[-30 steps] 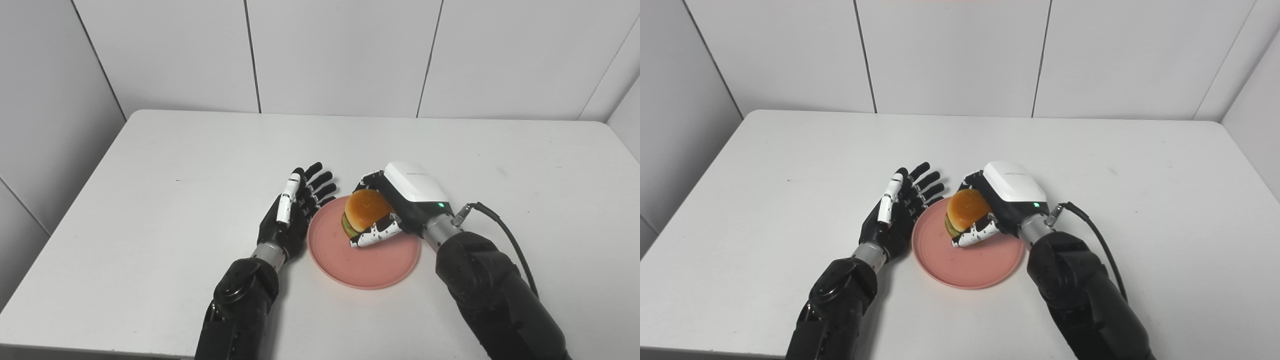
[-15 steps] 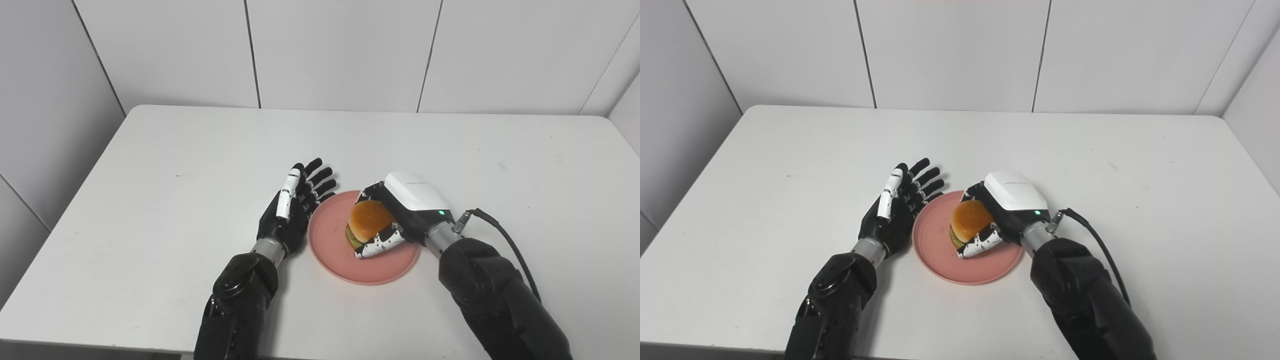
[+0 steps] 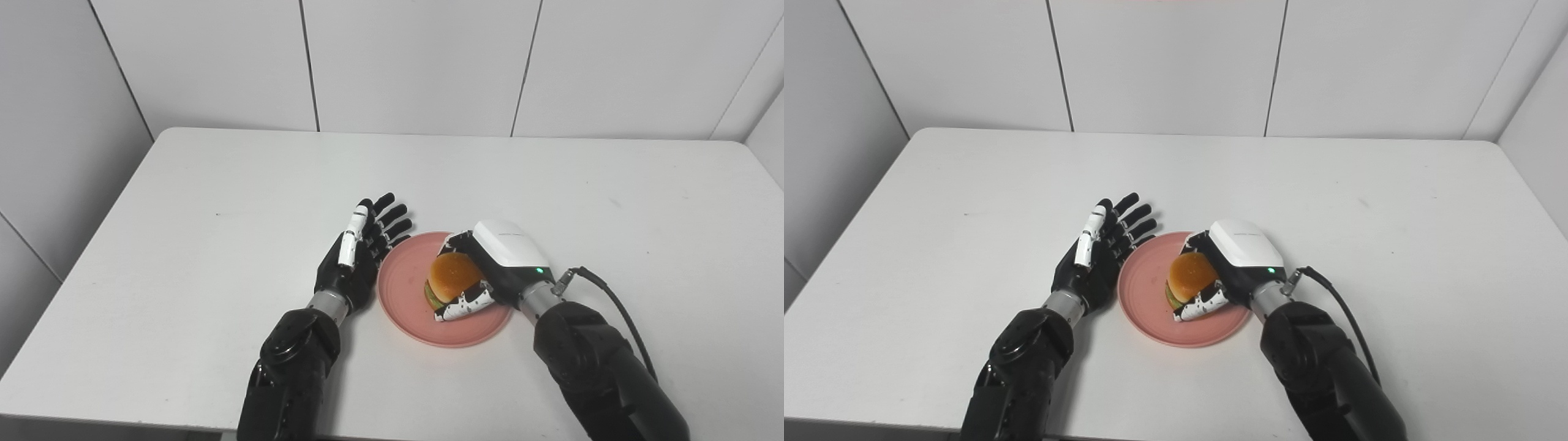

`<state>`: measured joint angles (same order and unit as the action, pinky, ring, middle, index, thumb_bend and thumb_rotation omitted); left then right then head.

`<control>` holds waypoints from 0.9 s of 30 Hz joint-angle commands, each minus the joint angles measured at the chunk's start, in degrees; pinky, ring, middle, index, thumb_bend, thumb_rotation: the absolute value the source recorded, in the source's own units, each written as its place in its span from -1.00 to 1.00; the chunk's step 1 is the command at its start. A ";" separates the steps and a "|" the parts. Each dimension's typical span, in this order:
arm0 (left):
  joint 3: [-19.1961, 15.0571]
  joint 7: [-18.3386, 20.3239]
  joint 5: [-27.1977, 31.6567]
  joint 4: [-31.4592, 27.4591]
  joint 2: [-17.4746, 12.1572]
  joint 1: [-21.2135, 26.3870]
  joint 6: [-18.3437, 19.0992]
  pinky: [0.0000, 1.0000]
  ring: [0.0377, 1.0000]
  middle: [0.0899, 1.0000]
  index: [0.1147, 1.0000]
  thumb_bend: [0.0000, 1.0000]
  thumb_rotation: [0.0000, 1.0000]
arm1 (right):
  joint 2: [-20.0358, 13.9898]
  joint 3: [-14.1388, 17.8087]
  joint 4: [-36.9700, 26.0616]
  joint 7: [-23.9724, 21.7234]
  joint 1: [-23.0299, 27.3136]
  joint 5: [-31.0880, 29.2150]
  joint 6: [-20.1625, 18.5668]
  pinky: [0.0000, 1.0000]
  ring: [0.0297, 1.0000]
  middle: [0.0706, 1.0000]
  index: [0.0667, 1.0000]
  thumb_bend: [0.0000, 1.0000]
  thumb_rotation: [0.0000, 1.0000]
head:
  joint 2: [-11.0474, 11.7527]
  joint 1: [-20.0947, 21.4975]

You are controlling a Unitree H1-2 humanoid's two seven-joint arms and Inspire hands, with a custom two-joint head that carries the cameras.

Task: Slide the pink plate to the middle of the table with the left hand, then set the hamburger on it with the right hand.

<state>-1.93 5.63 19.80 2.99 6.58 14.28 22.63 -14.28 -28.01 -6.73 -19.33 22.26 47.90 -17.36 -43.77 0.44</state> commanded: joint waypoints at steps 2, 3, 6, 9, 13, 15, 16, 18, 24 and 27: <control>0.08 -0.30 -0.32 -0.74 -0.17 0.77 0.97 0.75 0.75 0.75 0.74 -0.27 1.00 | -0.36 0.11 -1.27 0.77 1.59 2.03 1.63 -0.02 0.20 0.33 0.60 0.43 -0.37 | -0.07 0.01; 0.15 -0.28 -0.43 -0.74 -0.22 0.78 0.92 0.75 0.75 0.75 0.74 -0.27 1.00 | -0.26 0.16 -1.43 0.63 1.56 2.34 1.37 0.01 0.24 0.36 0.65 0.46 -0.32 | -0.07 0.01; 0.25 -0.14 -0.58 -0.71 -0.35 0.79 0.81 0.77 0.77 0.76 0.75 -0.27 1.00 | 0.12 0.62 -1.48 1.13 1.31 2.32 1.77 0.21 0.53 0.67 0.80 0.56 -0.13 | -0.09 0.14; 0.16 -0.11 -0.48 -0.77 -0.36 0.78 0.90 0.79 0.77 0.77 0.76 -0.27 1.00 | 0.45 1.09 -1.67 2.13 1.12 1.73 2.72 0.33 0.67 0.82 0.88 0.63 -0.01 | -0.07 0.24; -0.08 -0.56 -0.41 -0.94 -0.16 0.87 1.34 0.75 0.75 0.76 0.77 -0.28 1.00 | 0.55 1.50 -2.42 2.32 1.25 1.35 3.67 0.43 0.72 0.89 0.94 0.69 0.15 | -0.08 0.34; -0.11 -0.38 -0.33 -0.74 -0.22 0.97 1.24 0.74 0.75 0.76 0.78 -0.28 1.00 | 0.41 1.59 -3.33 1.68 1.44 1.46 3.78 0.49 0.74 0.89 0.94 0.75 0.25 | -0.05 0.43; -0.11 -0.24 -0.25 -0.65 -0.26 1.01 1.20 0.74 0.75 0.76 0.78 -0.28 1.00 | 0.31 1.58 -3.90 1.37 1.55 1.61 3.82 0.51 0.75 0.89 0.94 0.77 0.28 | -0.05 0.43; -0.09 -0.09 -0.25 -0.49 -0.28 1.06 0.99 0.73 0.75 0.77 0.78 -0.28 1.00 | 0.08 1.54 -5.22 0.31 1.83 1.84 3.56 0.53 0.75 0.88 0.93 0.82 0.33 | -0.06 0.42; 0.14 -0.10 -0.60 -0.87 -0.43 0.97 0.90 0.72 0.76 0.77 0.78 -0.30 1.00 | -0.80 1.94 -8.74 -2.03 2.35 1.41 3.80 0.61 0.77 0.88 0.93 0.92 0.42 | 0.02 0.79; 0.21 0.04 -0.70 -0.98 -0.69 0.98 0.76 0.73 0.76 0.77 0.79 -0.29 1.00 | -0.88 3.64 -10.37 -2.61 2.09 -0.53 3.45 0.64 0.77 0.88 0.92 0.99 0.53 | 0.17 0.69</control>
<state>-1.86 5.61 19.63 2.73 6.45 14.29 22.96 -14.84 -25.96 -14.71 -22.38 22.15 48.66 -15.81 -43.59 1.14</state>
